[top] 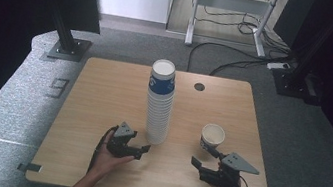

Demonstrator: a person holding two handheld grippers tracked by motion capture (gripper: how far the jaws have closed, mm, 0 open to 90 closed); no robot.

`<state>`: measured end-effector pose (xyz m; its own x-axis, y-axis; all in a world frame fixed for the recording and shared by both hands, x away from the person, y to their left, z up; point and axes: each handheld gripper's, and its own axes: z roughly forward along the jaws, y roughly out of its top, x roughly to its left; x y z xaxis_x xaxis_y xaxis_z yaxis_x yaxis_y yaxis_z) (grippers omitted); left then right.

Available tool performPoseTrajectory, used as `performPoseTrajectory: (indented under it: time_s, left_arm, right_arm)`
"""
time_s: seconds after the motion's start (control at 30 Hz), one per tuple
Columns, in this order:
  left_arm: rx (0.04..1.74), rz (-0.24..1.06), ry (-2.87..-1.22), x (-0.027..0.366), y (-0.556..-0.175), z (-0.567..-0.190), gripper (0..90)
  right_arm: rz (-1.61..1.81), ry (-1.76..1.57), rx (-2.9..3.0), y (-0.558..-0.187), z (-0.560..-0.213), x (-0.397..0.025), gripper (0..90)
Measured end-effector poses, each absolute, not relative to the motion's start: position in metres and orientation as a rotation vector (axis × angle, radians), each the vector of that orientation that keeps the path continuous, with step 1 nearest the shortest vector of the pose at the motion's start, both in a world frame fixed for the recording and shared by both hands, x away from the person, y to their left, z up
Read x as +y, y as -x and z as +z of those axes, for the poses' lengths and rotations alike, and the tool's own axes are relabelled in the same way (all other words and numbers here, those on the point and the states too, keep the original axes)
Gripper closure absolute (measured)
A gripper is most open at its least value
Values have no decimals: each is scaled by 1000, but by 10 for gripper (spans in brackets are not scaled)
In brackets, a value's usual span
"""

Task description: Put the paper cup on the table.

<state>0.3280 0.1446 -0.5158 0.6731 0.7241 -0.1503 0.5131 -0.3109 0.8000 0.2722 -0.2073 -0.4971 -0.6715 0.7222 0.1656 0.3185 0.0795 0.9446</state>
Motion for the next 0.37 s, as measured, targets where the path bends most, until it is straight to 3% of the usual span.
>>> performPoseTrajectory:
  time_s: [0.37]
  left_arm:
    - [961,293,-1985,147,-327,-515,197]
  right_arm:
    - [1583,-1016,2126,-278,-514,-181,228]
